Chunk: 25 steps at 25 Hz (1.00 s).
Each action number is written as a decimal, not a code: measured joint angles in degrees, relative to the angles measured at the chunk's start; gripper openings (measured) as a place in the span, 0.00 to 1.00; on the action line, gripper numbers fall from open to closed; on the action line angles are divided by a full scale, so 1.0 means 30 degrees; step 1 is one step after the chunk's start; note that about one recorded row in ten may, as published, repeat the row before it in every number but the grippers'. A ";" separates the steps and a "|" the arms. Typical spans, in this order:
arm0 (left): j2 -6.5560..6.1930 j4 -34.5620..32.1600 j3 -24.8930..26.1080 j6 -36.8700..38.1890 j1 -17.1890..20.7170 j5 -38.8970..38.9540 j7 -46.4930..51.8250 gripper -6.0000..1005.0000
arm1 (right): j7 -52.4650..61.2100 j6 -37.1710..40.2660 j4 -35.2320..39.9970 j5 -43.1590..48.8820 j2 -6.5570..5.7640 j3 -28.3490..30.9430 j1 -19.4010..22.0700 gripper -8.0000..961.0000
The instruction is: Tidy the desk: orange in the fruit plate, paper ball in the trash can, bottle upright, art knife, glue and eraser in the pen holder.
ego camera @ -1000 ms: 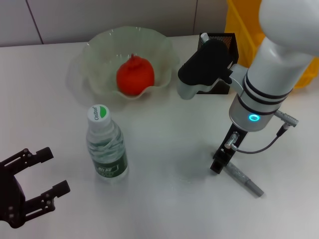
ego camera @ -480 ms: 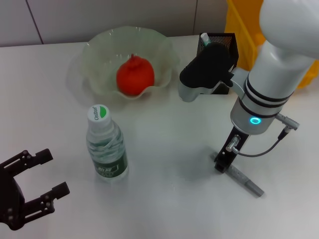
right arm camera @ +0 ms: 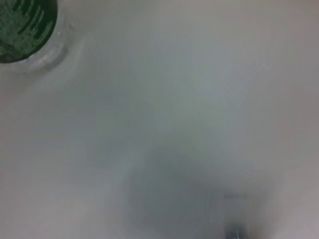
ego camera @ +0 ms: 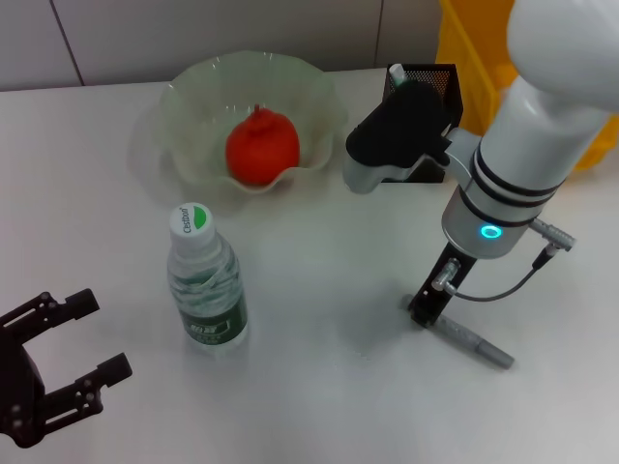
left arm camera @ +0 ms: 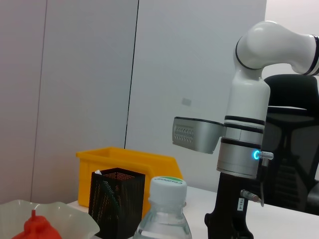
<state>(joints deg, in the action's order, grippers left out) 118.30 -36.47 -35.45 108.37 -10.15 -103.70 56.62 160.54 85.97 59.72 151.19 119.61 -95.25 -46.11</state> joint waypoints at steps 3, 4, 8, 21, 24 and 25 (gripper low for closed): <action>-0.0001 0.0001 0.0010 0.0001 0.0038 0.0000 -0.0021 0.77 | -0.0333 0.0351 0.1464 -0.0010 -0.0076 0.0577 0.0404 0.16; -0.0001 0.0001 0.0010 0.0001 0.0038 0.0000 -0.0021 0.77 | -0.0333 0.0351 0.1464 -0.0010 -0.0076 0.0577 0.0404 0.16; -0.0002 0.0001 0.0012 -0.0005 0.0046 0.0014 -0.0020 0.77 | -0.1859 0.0704 0.6026 0.0038 -0.0139 0.4292 0.1560 0.16; 0.0023 0.0250 0.0234 -0.0146 0.0044 0.0222 0.0146 0.77 | -0.5771 -0.8480 0.6767 -0.1194 -0.0100 0.8010 0.3396 0.16; 0.0044 0.0258 0.0389 -0.0166 0.0044 0.0247 0.0276 0.77 | -0.6029 -1.1035 0.5769 -0.1241 -0.0091 0.7694 0.3568 0.16; 0.0044 0.0258 0.0389 -0.0166 0.0044 0.0247 0.0276 0.77 | -0.6029 -1.1035 0.5769 -0.1241 -0.0091 0.7694 0.3568 0.16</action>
<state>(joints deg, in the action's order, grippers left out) 118.43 -35.70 -34.29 107.88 -10.02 -102.96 57.45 142.45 52.86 77.03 147.46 119.33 -72.16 -35.41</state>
